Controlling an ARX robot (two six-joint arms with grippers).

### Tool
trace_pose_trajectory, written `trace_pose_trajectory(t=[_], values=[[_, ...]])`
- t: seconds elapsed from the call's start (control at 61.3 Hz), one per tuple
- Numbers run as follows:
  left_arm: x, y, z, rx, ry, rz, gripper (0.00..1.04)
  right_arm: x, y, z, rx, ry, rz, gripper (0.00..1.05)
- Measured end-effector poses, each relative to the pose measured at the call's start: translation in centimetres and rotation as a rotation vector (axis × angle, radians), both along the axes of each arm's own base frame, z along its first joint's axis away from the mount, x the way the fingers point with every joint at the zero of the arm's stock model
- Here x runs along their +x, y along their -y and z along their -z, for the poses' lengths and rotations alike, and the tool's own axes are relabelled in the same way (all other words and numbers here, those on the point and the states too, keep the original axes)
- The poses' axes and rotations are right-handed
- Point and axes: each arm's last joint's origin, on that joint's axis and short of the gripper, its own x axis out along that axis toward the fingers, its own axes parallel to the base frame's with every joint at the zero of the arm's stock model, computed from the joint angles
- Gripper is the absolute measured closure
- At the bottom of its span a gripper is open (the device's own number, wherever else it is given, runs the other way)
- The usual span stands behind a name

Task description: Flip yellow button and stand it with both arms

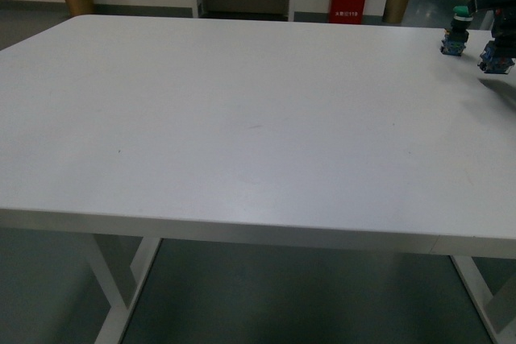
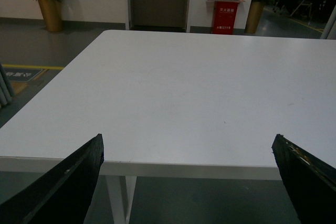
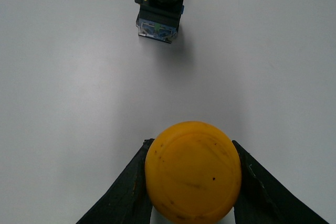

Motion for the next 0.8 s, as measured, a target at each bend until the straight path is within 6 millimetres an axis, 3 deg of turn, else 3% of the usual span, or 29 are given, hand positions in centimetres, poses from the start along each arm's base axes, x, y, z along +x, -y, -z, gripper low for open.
trace_pose_trajectory(t=[0.669,0.799], values=[[0.0,0.0,0.0,0.0,0.0,0.0,0.06,0.1,0.0,1.2,0.009,-0.039,-0.007,0.7],[0.0,0.0,0.0,0.0,0.0,0.0,0.06,0.1,0.0,1.4,0.007,-0.041,-0.005,0.5]])
